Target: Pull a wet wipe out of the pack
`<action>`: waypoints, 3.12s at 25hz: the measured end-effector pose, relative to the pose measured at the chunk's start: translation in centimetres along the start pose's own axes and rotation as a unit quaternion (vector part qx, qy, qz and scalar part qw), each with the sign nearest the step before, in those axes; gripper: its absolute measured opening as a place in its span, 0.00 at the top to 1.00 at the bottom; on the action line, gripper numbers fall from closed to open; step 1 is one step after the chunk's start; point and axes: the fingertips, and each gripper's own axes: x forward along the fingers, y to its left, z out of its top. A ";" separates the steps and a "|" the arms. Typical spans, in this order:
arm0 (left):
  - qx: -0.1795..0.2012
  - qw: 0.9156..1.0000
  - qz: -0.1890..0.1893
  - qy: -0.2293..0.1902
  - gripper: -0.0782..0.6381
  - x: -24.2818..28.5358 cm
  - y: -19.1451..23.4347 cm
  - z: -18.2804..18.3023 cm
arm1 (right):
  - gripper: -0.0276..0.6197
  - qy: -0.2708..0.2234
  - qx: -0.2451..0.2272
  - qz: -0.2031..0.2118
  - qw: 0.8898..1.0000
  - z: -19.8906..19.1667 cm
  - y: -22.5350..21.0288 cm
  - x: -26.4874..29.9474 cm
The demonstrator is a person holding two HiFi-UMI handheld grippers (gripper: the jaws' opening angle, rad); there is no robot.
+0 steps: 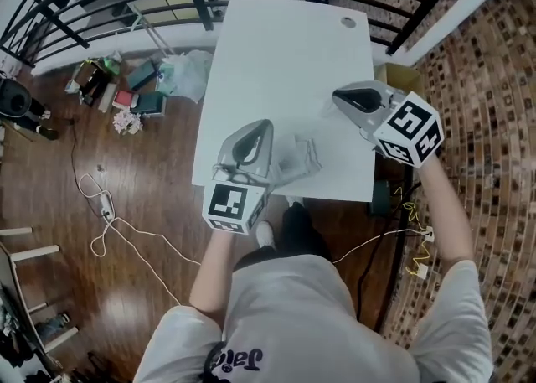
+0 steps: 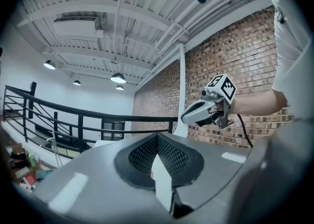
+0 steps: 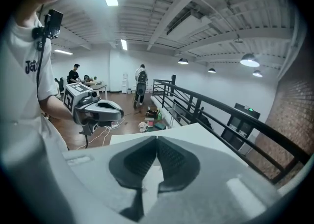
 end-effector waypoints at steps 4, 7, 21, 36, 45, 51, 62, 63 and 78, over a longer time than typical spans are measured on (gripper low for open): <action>0.003 0.999 -0.044 0.002 0.87 3.1 -3.3 0.5 | 0.96 0.018 0.017 -0.045 0.999 -2.9 -2.6 -2.1; 0.008 0.996 -0.088 0.011 0.87 5.8 -6.6 -0.3 | 0.96 0.046 0.031 -0.074 0.996 -6.6 -4.2 -3.0; -0.001 0.981 -0.174 0.087 0.87 10.4 -14.5 -6.9 | 0.96 0.173 0.154 -0.098 0.968 -27.1 -4.5 -0.4; 0.001 0.991 -0.114 0.069 0.87 3.0 -9.7 -4.0 | 0.88 0.146 0.136 -0.146 0.969 -22.2 -3.2 -2.4; 0.010 0.999 -0.039 0.002 0.87 -6.6 -3.8 1.8 | 0.88 0.011 0.119 -0.196 0.973 -9.9 2.5 -7.0; 0.001 1.000 -0.010 -0.014 0.87 -12.5 -1.8 3.3 | 0.88 -0.075 0.145 -0.209 0.964 -4.9 10.1 -8.1; -0.003 0.999 0.022 -0.046 0.87 -16.1 -3.0 4.0 | 0.97 -0.191 0.226 -0.235 0.926 -1.0 19.7 -7.6; -0.002 0.998 0.026 -0.049 0.87 -16.2 -3.4 4.4 | 0.97 -0.201 0.230 -0.239 0.922 -0.6 19.8 -7.8; 0.001 0.996 0.070 -0.057 0.87 -19.9 -17.6 3.1 | 0.97 -0.240 0.185 -0.213 0.929 -1.2 26.5 -16.9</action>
